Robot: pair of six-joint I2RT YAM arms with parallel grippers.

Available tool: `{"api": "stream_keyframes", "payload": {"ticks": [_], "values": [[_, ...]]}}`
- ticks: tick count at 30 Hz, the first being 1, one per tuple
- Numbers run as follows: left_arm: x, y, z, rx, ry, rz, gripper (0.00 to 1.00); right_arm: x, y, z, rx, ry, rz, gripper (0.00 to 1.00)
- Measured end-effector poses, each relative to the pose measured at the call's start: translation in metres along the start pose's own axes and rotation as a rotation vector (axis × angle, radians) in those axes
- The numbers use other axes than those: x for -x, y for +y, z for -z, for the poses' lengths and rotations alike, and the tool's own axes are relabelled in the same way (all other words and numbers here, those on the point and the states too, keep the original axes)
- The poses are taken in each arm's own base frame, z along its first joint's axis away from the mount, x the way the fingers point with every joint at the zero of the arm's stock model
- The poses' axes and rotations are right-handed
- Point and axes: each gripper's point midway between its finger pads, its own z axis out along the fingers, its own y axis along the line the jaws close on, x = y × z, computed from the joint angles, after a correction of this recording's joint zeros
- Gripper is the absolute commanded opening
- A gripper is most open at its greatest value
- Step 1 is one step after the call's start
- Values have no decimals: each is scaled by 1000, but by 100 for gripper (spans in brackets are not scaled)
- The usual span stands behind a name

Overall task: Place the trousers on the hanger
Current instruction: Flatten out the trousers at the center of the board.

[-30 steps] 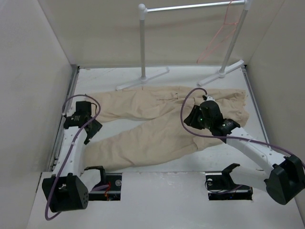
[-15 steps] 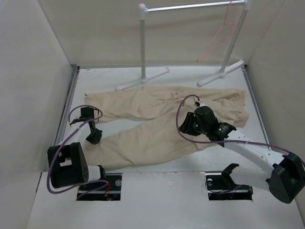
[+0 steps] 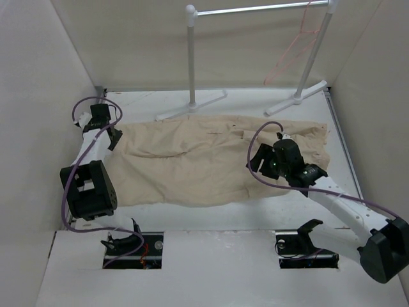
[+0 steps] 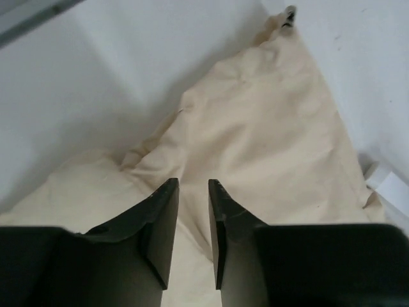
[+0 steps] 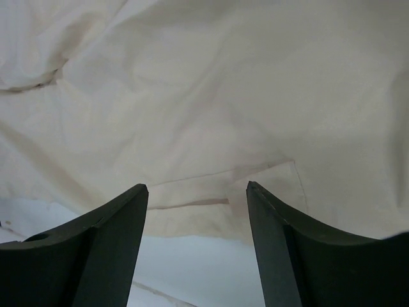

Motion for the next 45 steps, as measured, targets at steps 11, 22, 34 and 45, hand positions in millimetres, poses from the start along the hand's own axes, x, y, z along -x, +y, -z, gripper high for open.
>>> {"api": "stream_keyframes", "payload": {"ticks": [11, 22, 34, 45], "values": [[-37, 41, 59, -28, -7, -61, 49, 44, -31, 41, -53, -168, -112, 13], [-182, 154, 65, 146, 295, -104, 23, 68, -115, 66, -290, -308, -339, 53], [-143, 160, 60, 161, 164, 74, 3, 33, -219, 73, -598, -334, -714, 53], [-123, 116, 91, -12, 73, -83, 39, 34, -276, 46, -718, -274, -862, 55]]}}
